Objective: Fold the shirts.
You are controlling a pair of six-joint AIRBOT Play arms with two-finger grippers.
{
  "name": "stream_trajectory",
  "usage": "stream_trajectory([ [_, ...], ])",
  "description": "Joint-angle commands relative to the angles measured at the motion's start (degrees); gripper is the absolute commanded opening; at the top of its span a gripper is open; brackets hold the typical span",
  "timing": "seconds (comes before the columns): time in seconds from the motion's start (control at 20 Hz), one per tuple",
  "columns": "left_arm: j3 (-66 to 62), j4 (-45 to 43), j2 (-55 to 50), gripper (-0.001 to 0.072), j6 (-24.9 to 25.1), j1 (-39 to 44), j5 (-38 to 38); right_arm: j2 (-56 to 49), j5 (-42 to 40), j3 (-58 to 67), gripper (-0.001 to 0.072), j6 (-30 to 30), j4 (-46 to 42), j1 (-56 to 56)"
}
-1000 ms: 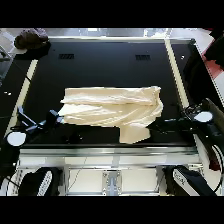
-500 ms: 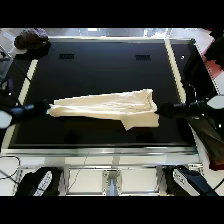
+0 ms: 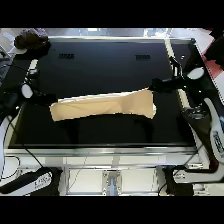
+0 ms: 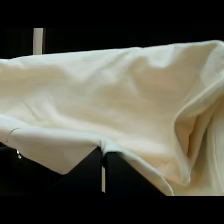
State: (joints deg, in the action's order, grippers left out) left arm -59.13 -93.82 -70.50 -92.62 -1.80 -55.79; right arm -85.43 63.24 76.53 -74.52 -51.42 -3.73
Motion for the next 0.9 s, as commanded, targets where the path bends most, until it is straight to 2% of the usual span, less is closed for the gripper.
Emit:
stream_trajectory([
  [0.0,-1.22,-8.9,-6.97,0.0008,-1.01,2.29,-0.13,-10.54,-1.81,6.6,0.0014,-0.07,-2.08,1.36],
  [0.35,-1.22,-9.22,-15.69,0.0009,-1.05,4.39,1.9,-18.91,-3.26,6.8,0.0013,-4.5,-11.98,2.93],
  [0.5,-1.33,-9.2,-16.44,0.001,-1.6,4.61,3.76,-19.21,-4.61,6.8,0.0014,-4.52,-12.48,2.93],
  [0.75,-5.99,-9.22,-16.44,0.001,-6.58,4.55,6.36,-19.21,-6.8,6.82,0.0014,-6.03,-12.37,2.93],
  [0.85,-8.24,-9.22,-16.44,0.001,-6.69,4.55,6.67,-19.21,-6.97,7.3,0.0014,-6.05,-12.15,2.93],
])
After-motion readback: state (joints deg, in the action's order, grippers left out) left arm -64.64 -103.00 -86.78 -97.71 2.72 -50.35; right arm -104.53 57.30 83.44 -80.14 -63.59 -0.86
